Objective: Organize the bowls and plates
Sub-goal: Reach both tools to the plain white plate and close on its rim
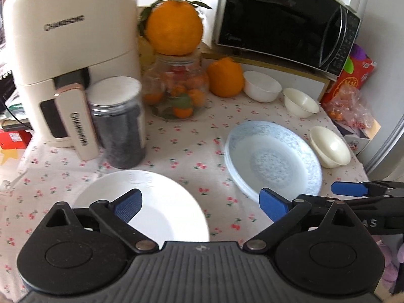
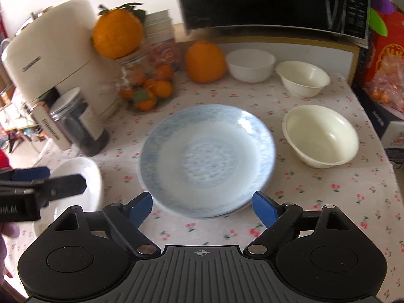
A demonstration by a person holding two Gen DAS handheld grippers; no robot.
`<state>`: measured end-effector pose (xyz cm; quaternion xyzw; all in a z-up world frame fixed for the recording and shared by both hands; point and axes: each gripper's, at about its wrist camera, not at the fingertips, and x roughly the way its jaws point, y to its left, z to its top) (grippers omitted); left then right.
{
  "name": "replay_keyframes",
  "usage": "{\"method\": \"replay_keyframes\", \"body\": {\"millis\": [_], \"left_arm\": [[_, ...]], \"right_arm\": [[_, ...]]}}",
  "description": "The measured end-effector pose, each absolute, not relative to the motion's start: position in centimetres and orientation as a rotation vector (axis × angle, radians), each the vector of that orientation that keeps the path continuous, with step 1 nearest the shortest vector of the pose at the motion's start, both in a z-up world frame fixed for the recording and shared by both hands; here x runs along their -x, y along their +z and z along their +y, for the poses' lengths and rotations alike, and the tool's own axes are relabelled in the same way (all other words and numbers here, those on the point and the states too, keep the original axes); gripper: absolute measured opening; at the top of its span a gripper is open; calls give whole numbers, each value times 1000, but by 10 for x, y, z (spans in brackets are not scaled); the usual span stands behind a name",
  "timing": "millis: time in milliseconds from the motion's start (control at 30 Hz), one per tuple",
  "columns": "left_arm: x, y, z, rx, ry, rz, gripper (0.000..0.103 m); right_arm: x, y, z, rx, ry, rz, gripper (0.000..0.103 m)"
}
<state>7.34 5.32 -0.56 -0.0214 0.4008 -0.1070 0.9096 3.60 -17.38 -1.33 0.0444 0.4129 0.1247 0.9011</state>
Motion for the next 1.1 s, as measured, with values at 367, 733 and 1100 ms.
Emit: {"method": "replay_keyframes", "body": {"millis": [367, 733, 1100], "left_arm": [[-62, -8, 101, -21, -174, 819, 102], [-63, -23, 154, 18, -119, 851, 102], [-65, -44, 179, 63, -146, 910, 97]], "right_arm": [[-16, -10, -129, -107, 432, 803, 92], [-12, -26, -91, -142, 510, 834, 93], [-12, -47, -63, -133, 547, 859, 93]]}}
